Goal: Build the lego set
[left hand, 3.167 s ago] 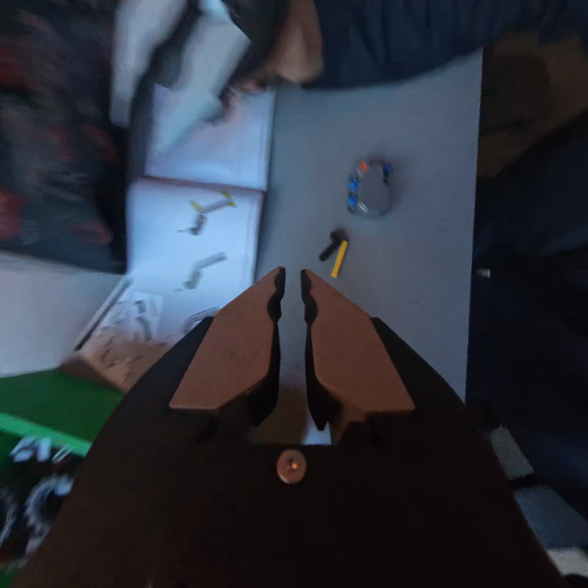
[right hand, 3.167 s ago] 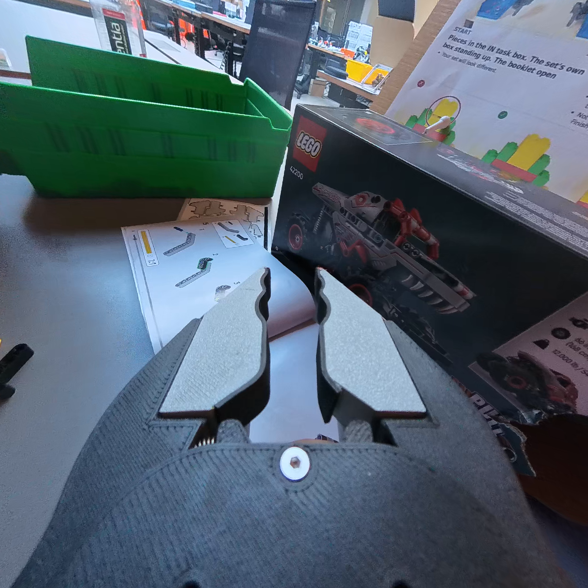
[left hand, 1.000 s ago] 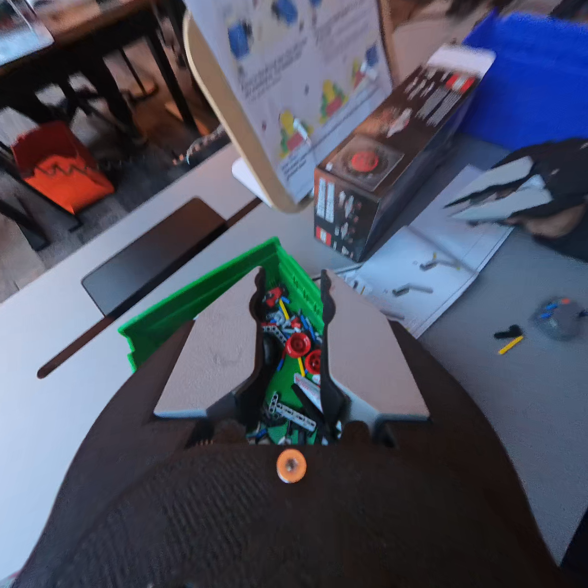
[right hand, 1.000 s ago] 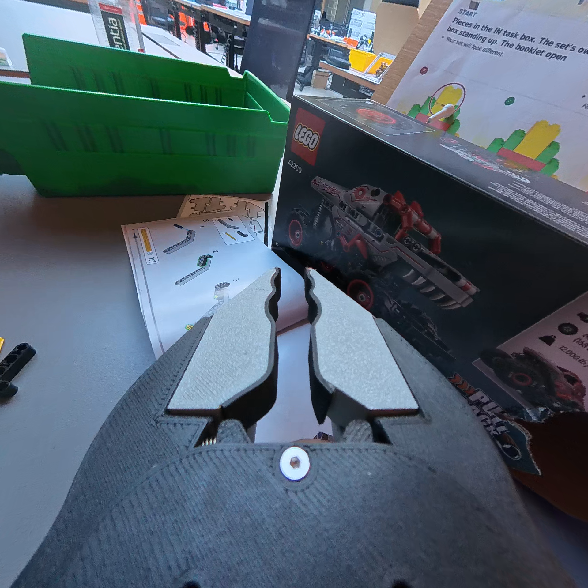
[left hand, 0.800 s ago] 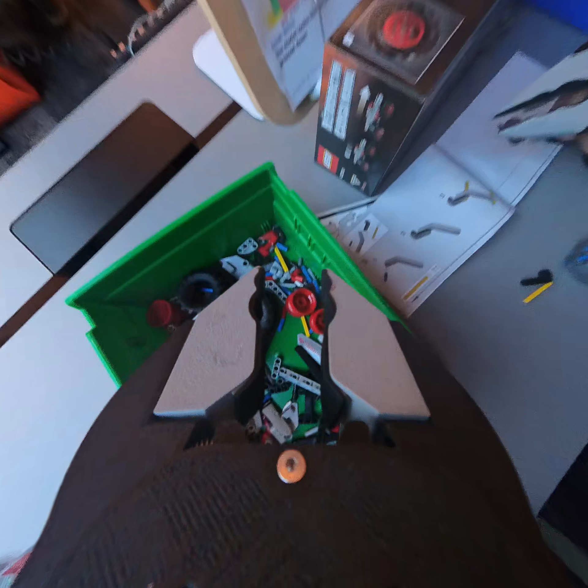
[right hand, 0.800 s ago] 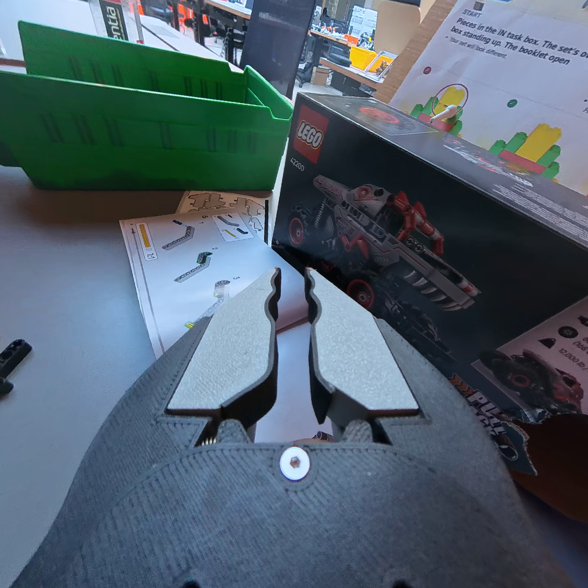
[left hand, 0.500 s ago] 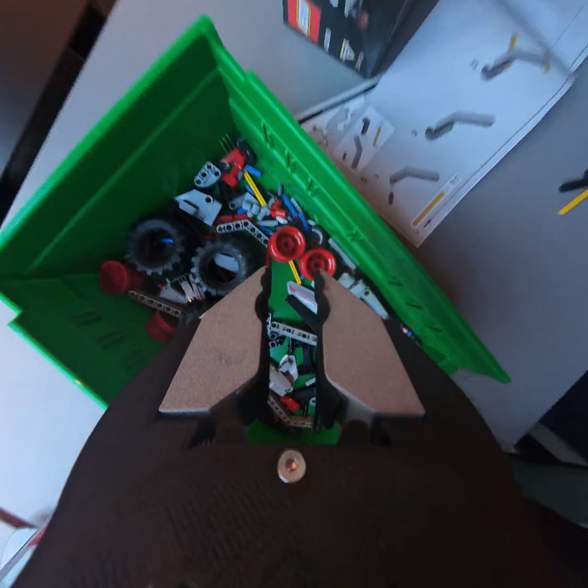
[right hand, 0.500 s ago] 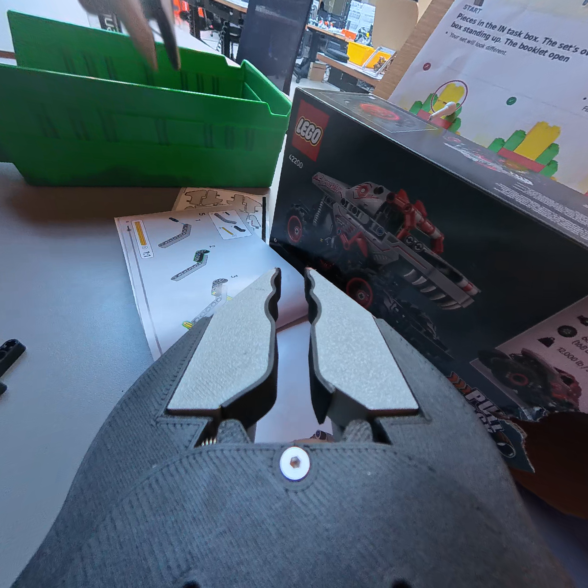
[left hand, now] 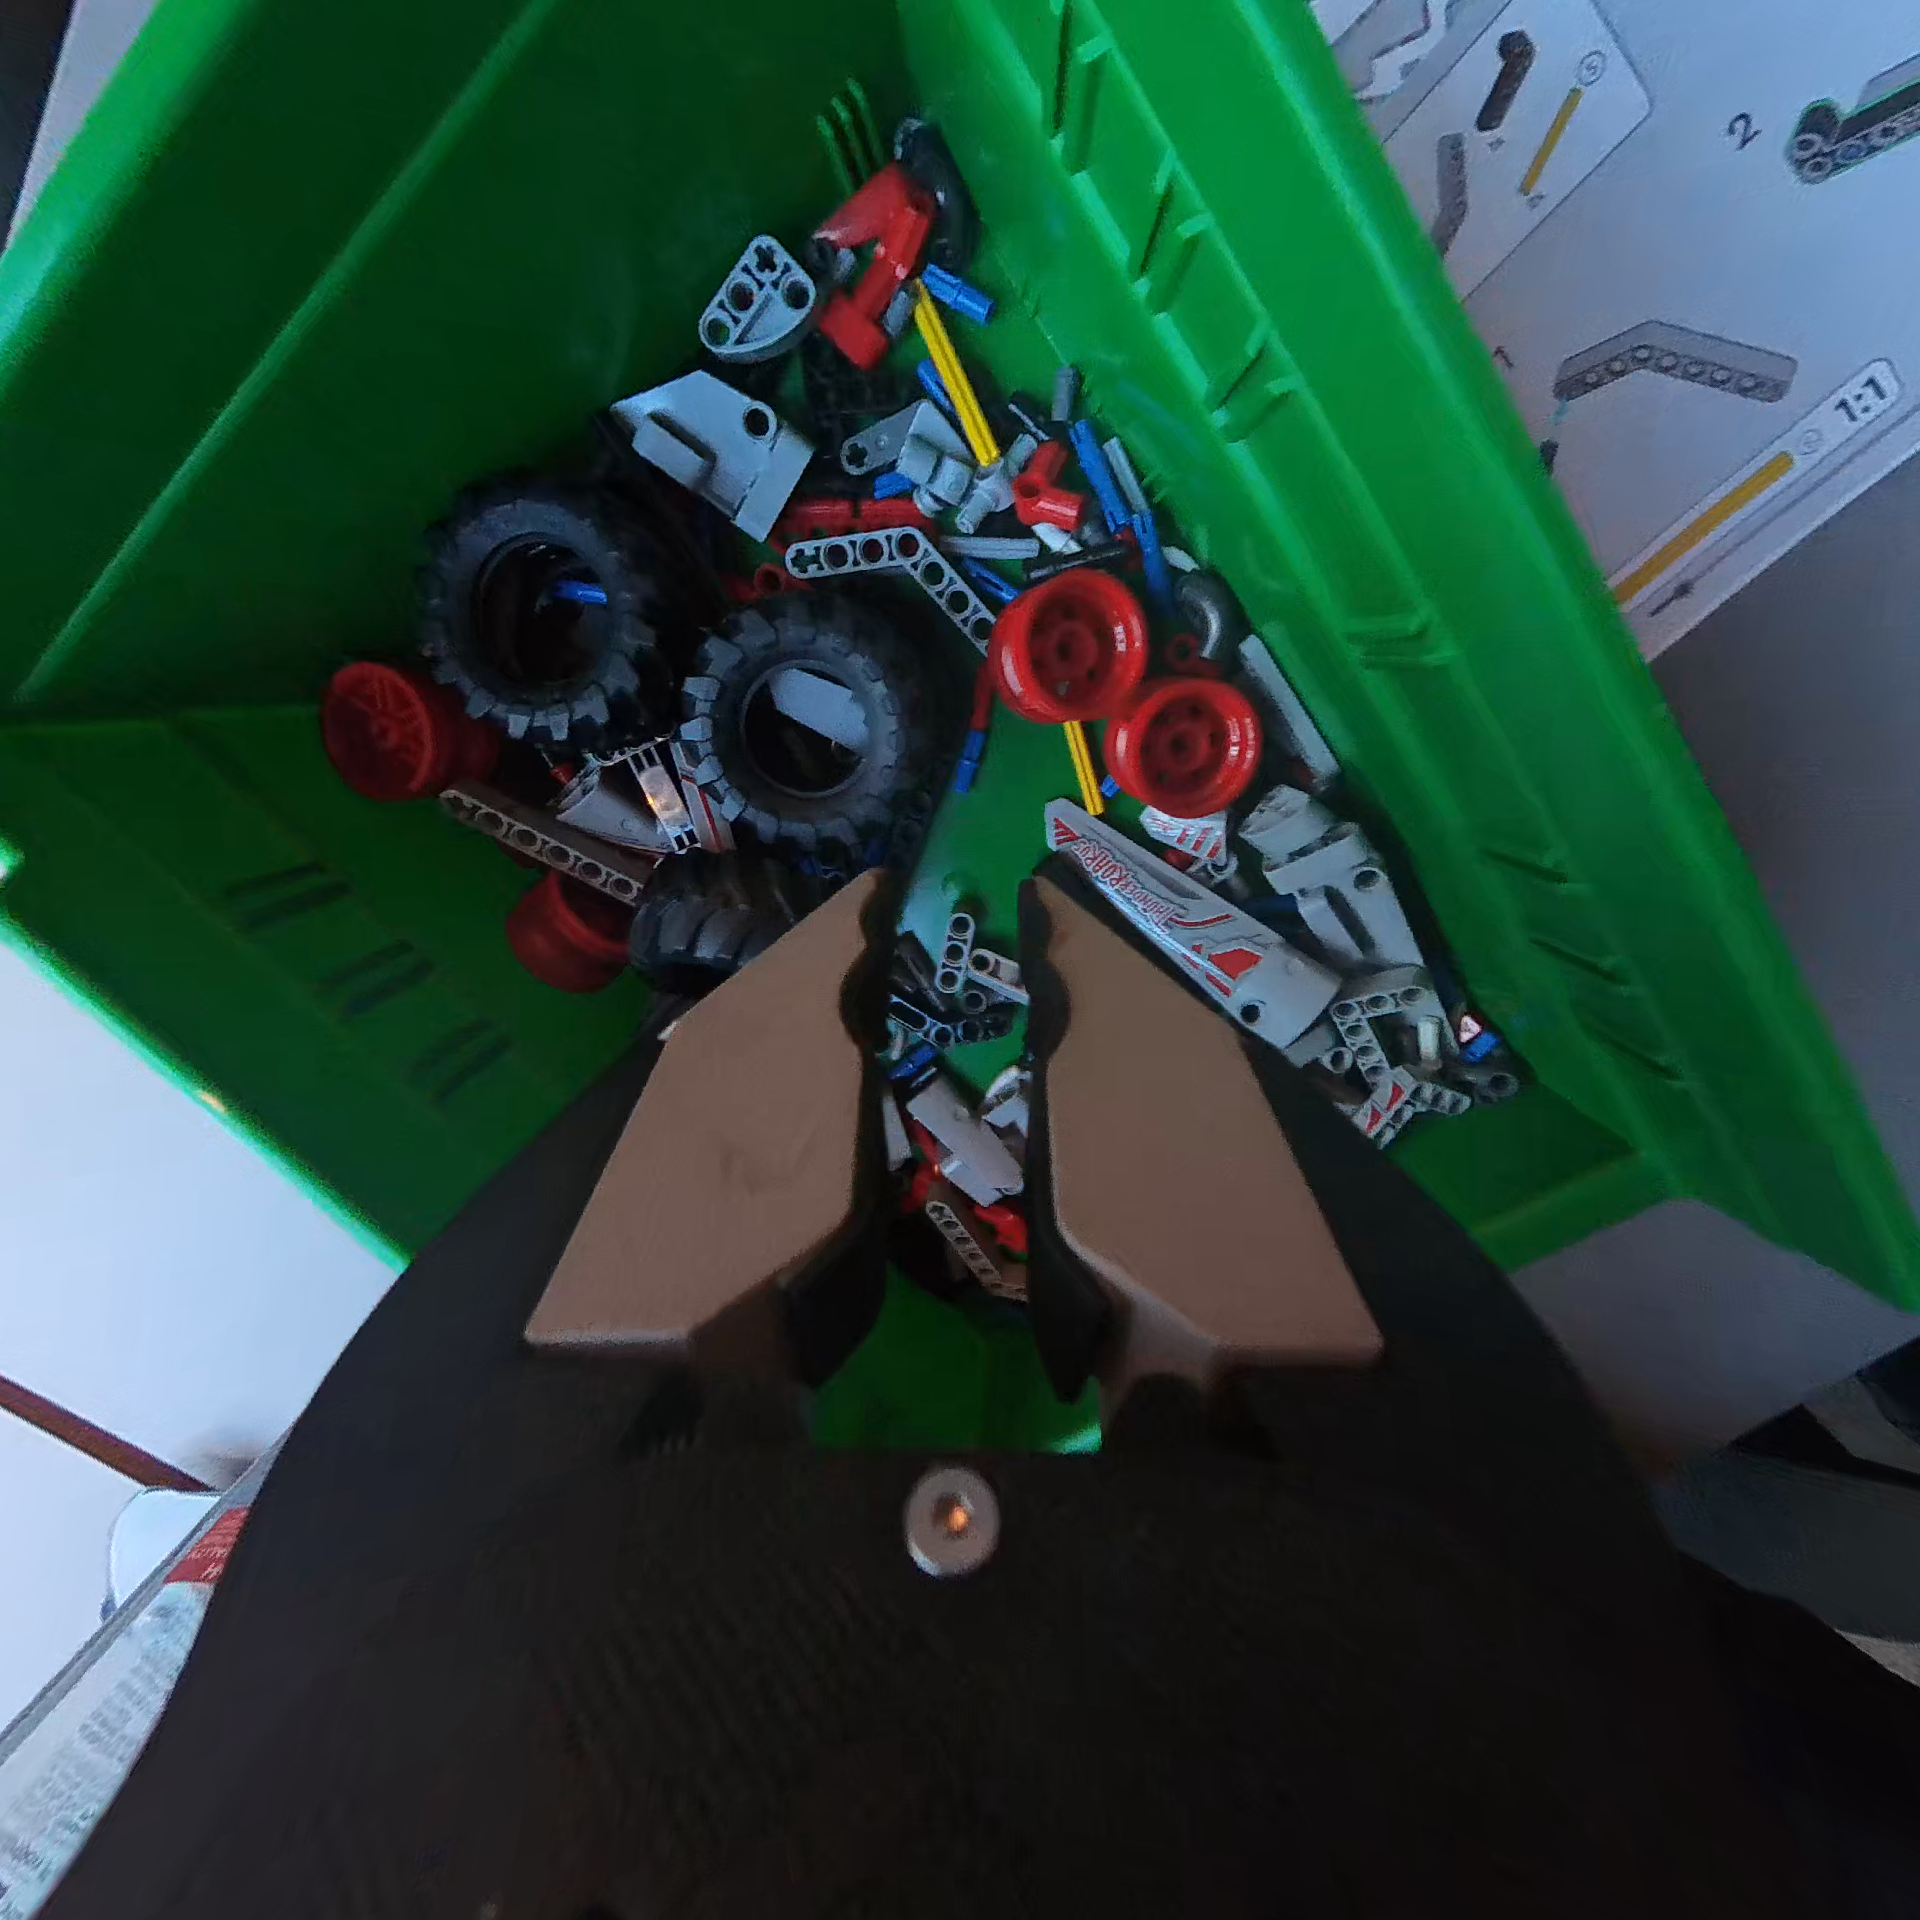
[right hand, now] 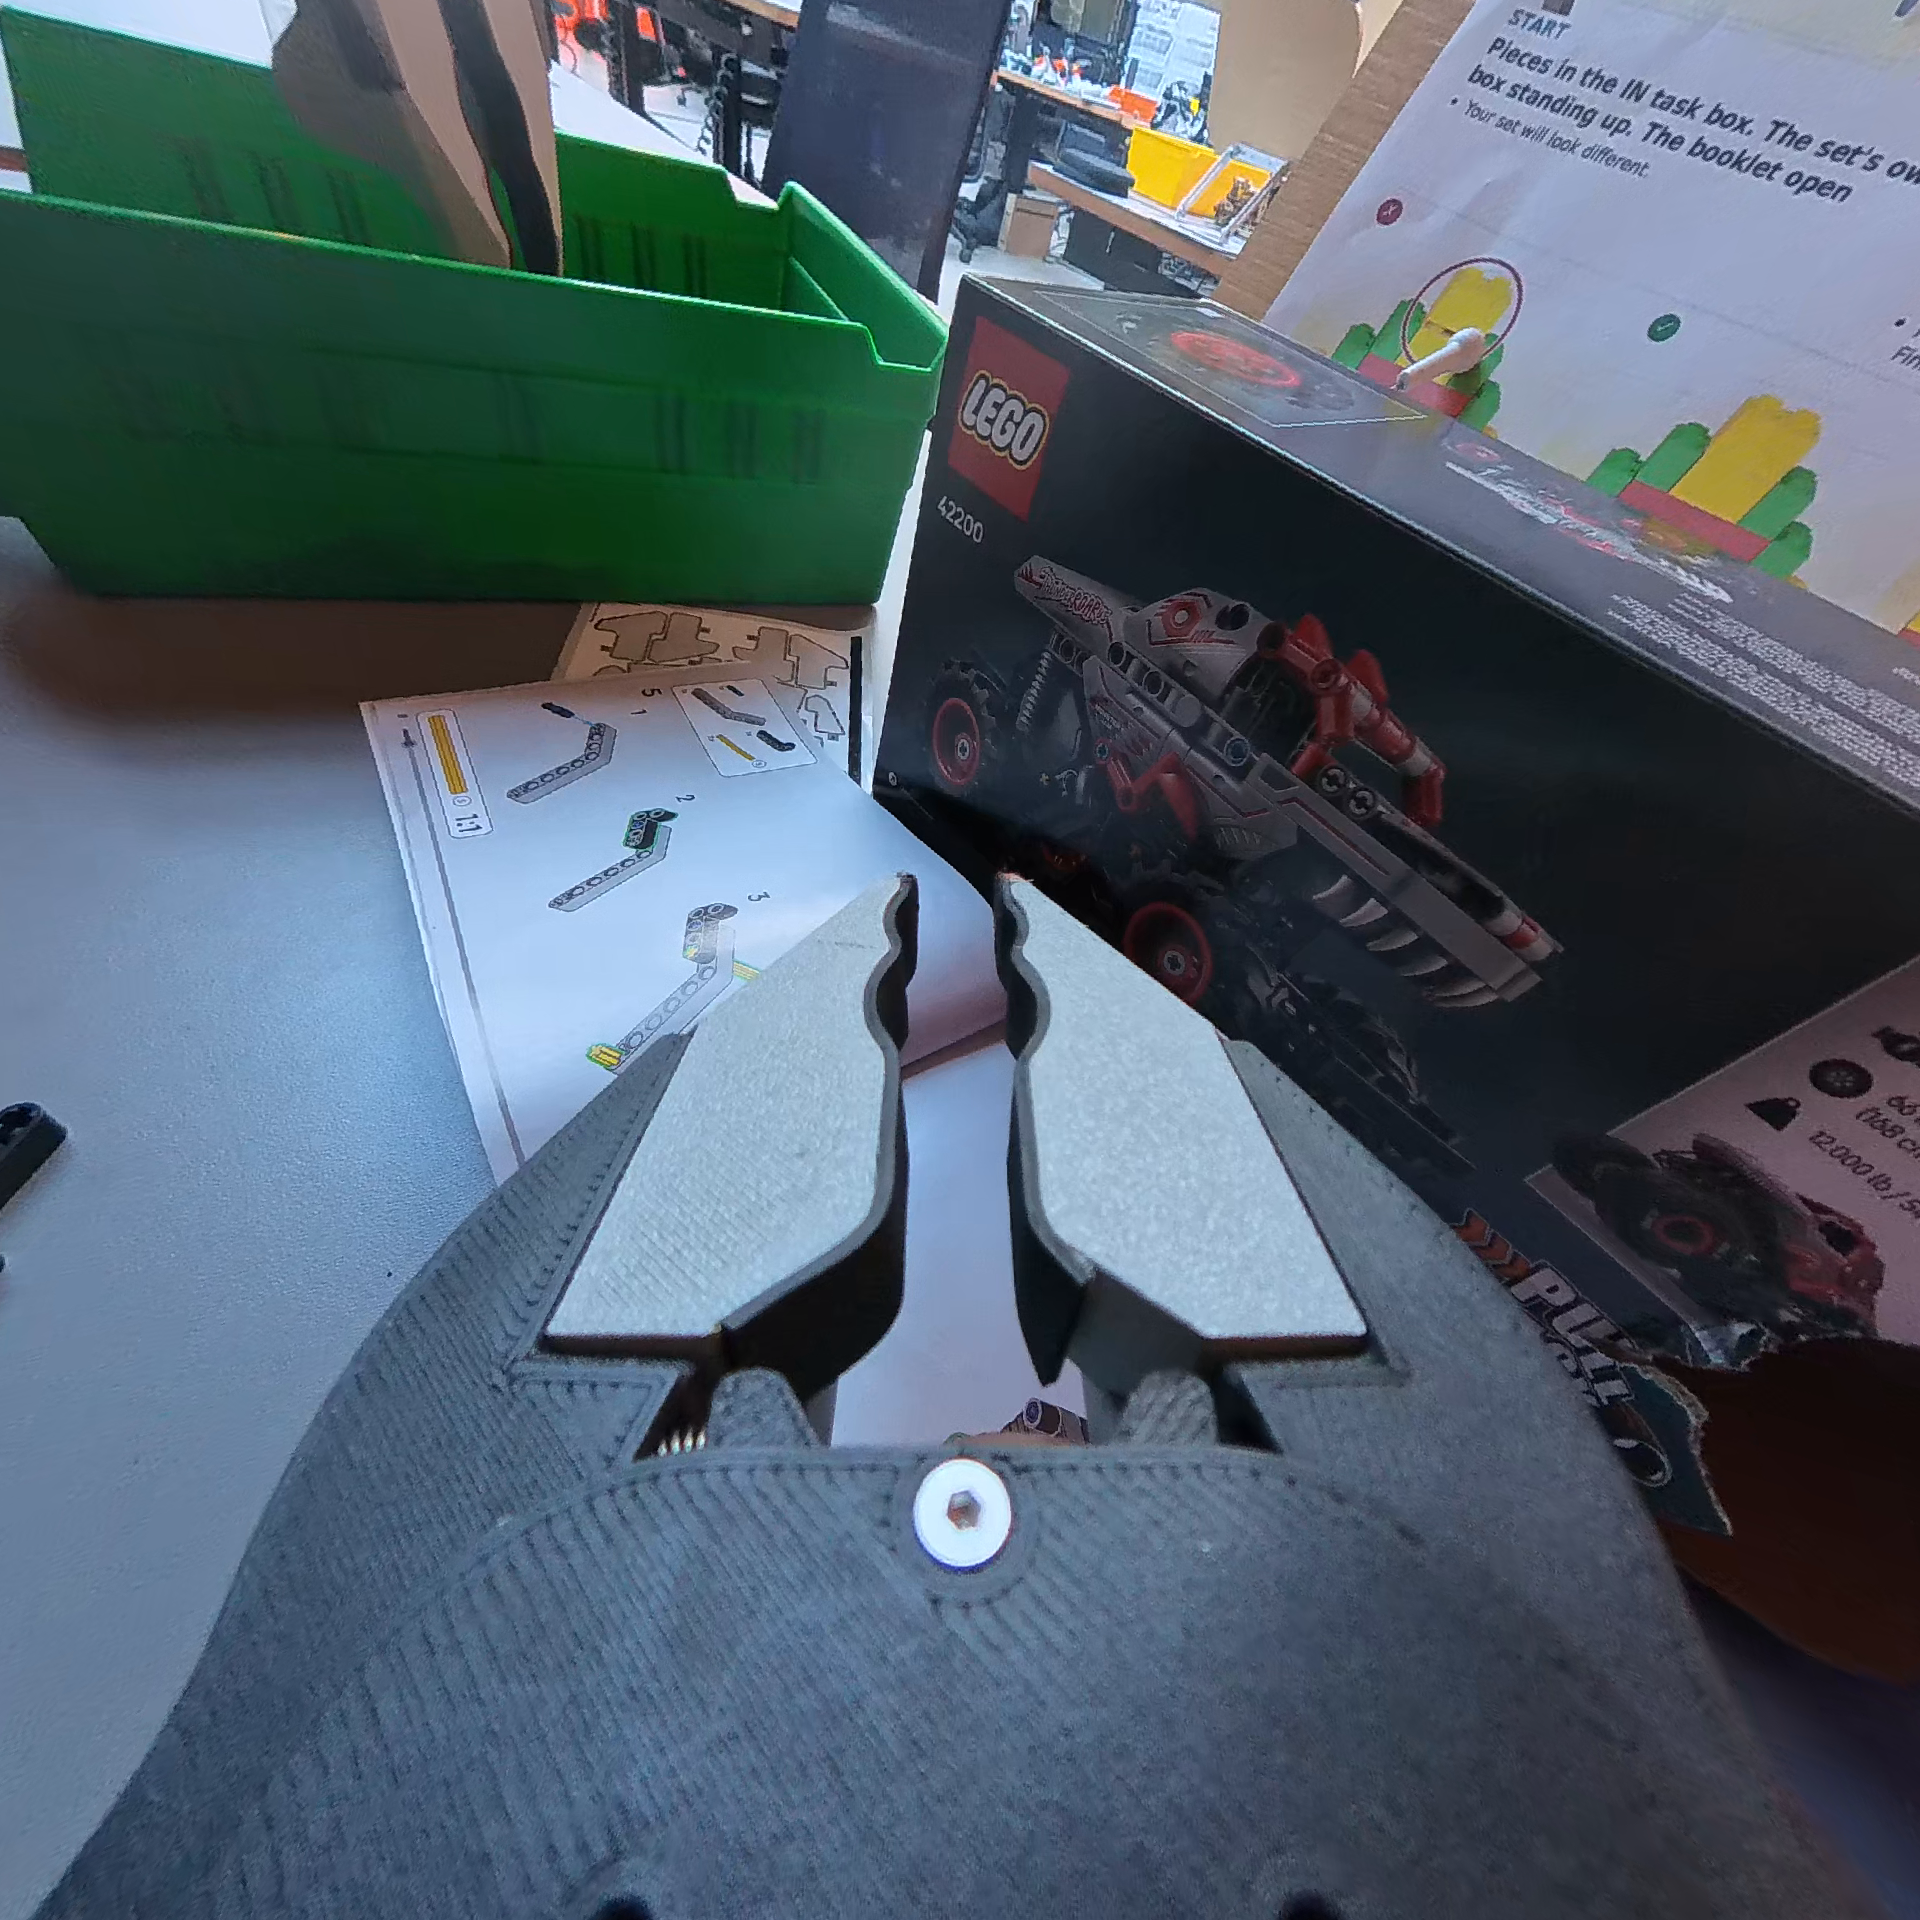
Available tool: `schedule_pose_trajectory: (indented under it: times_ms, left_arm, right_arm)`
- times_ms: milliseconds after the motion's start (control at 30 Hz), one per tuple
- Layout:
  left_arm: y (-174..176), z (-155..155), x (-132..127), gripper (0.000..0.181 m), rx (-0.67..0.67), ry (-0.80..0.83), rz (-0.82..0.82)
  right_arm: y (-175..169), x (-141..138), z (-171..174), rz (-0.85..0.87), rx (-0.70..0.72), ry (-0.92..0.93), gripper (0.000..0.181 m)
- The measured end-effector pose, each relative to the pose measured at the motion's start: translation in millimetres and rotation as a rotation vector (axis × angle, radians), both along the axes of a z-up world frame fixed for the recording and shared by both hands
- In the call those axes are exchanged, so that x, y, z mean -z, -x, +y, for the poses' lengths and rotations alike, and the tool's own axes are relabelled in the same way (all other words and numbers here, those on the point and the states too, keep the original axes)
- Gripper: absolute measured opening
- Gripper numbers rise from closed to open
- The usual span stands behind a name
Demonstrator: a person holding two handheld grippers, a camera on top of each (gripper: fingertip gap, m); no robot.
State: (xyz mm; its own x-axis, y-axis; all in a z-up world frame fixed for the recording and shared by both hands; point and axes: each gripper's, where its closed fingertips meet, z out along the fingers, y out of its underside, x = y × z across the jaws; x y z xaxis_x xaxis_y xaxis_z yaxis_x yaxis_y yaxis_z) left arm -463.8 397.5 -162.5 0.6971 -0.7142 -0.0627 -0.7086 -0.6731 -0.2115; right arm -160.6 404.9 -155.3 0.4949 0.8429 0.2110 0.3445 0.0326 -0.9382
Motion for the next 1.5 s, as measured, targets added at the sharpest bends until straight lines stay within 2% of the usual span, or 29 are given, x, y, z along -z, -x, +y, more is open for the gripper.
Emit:
schedule_pose_trajectory:
  times_ms: [200, 367, 500, 667, 700, 800, 867, 933, 1133, 1333, 1500]
  left_arm:
    - [4, 15, -12, 0.019, -0.046, -0.085, -0.021]
    - [6, 7, -1, 0.020, -0.033, -0.018, -0.006]
    - [-11, -13, 9, 0.021, 0.069, 0.072, -0.017]
    - [-39, -39, 16, 0.024, 0.266, 0.151, -0.078]
    - [-37, -34, 20, 0.025, 0.264, 0.137, -0.048]
    - [-27, 5, 18, 0.022, 0.140, -0.003, 0.007]
    - [-24, 34, 7, 0.019, 0.048, -0.117, -0.028]
    - [-25, 47, 3, 0.020, -0.004, -0.144, -0.102]
    - [-46, 43, 22, 0.026, 0.082, -0.078, -0.161]
    - [-31, 56, 54, 0.025, 0.058, -0.084, 0.033]
    - [-31, 60, 53, 0.024, 0.038, -0.084, -0.019]
  right_arm:
    - [0, 0, 0, -0.002, 0.001, -0.001, 0.010]
    - [0, 1, 0, -0.004, 0.001, -0.001, 0.010]
    - [0, 1, 0, -0.007, 0.000, -0.001, 0.010]
    - [0, 2, 1, -0.009, 0.001, 0.001, 0.010]
    - [0, 2, 1, -0.009, 0.003, 0.001, 0.010]
    - [0, 1, 2, -0.008, 0.007, 0.001, 0.010]
    - [0, 2, 2, -0.010, 0.010, 0.001, 0.010]
    - [0, 2, 2, -0.013, 0.011, -0.001, 0.010]
    - [0, 3, 1, -0.017, 0.007, -0.001, 0.010]
    - [1, 2, 1, -0.017, 0.004, -0.003, 0.011]
    - [1, 2, 0, -0.018, -0.002, -0.002, 0.011]
